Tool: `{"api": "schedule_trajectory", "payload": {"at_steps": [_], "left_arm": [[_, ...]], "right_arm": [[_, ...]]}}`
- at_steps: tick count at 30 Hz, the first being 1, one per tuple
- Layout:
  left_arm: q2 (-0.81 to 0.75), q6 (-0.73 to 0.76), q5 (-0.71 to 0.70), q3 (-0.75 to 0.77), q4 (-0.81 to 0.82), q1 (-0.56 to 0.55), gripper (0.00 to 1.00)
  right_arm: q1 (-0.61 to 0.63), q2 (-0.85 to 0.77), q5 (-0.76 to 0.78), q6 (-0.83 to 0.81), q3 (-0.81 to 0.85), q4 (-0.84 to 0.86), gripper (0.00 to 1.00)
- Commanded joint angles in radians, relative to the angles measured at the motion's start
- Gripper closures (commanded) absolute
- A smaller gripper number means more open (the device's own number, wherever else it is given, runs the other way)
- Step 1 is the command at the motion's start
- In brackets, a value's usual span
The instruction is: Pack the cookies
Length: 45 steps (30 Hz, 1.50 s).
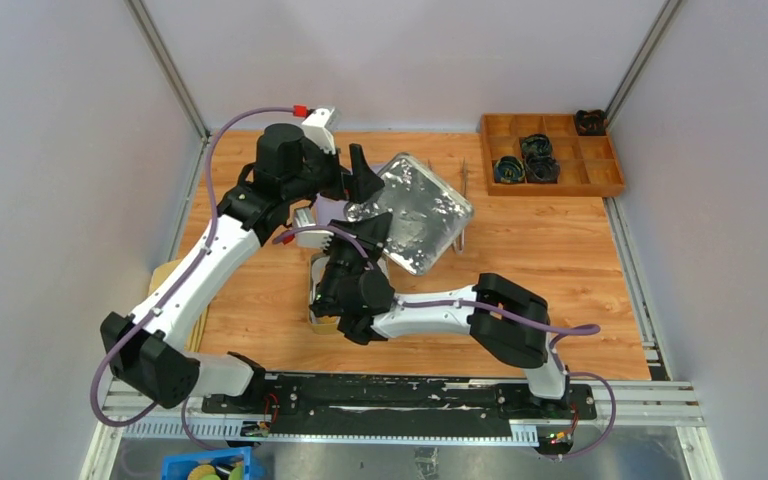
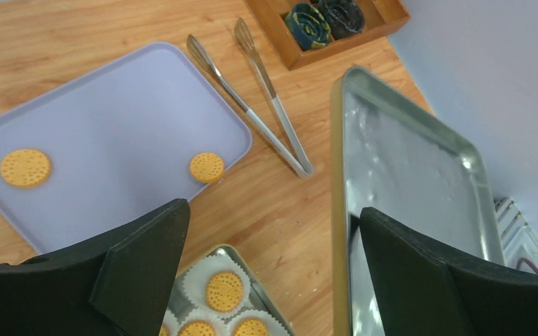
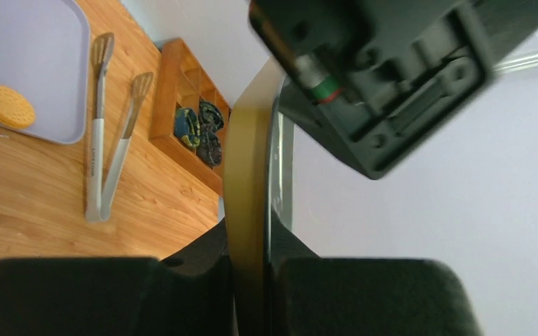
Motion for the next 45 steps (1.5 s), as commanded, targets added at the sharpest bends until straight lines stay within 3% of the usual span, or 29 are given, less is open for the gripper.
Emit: {"api": "schedule_trajectory", "payload": {"at_steps": [1, 8, 11, 12, 17, 19, 21, 29, 31, 37, 45], "left_arm": [[0.056, -0.014, 0.096, -0.018, 0.067, -0.006, 0.02], [0.078, -0.058, 0.222, -0.044, 0.177, -0.010, 0.04], [0.060, -0.076, 0.250, -0.076, 0.219, -0.011, 0.12], [0.057, -0.083, 0.249, -0.082, 0.225, -0.010, 0.20], [0.068, -0.087, 0.216, -0.064, 0.151, -0.010, 0.78], [0.072, -0.078, 0.211, -0.052, 0.115, -0.010, 0.92], [0.070, -0.074, 0.213, -0.047, 0.094, -0.010, 0.98], [0.073, -0.076, 0.177, -0.012, -0.002, -0.010, 1.00], [0.084, -0.066, 0.079, 0.022, -0.053, -0.010, 1.00], [0.173, -0.031, -0.162, 0.180, -0.163, -0.008, 1.00], [0.281, -0.047, -0.227, 0.335, -0.171, -0.006, 1.00]], "right_arm": [[0.052, 0.054, 0.069, -0.149, 0.099, 0.060, 1.00], [0.082, 0.140, 0.057, -0.168, 0.216, 0.058, 1.00], [0.079, 0.138, 0.066, -0.154, 0.223, 0.059, 1.00], [0.076, 0.133, 0.070, -0.146, 0.221, 0.058, 1.00], [0.052, 0.102, 0.095, -0.124, 0.189, 0.058, 1.00], [0.043, 0.087, 0.099, -0.122, 0.171, 0.058, 1.00], [0.035, 0.071, 0.102, -0.116, 0.156, 0.059, 1.00], [0.009, 0.051, 0.114, -0.099, 0.142, 0.060, 0.99], [0.009, 0.042, 0.118, -0.085, 0.131, 0.060, 0.82], [0.016, -0.040, 0.134, -0.045, 0.099, 0.060, 0.59], [0.041, -0.113, 0.161, 0.015, 0.007, 0.060, 0.29]]}}
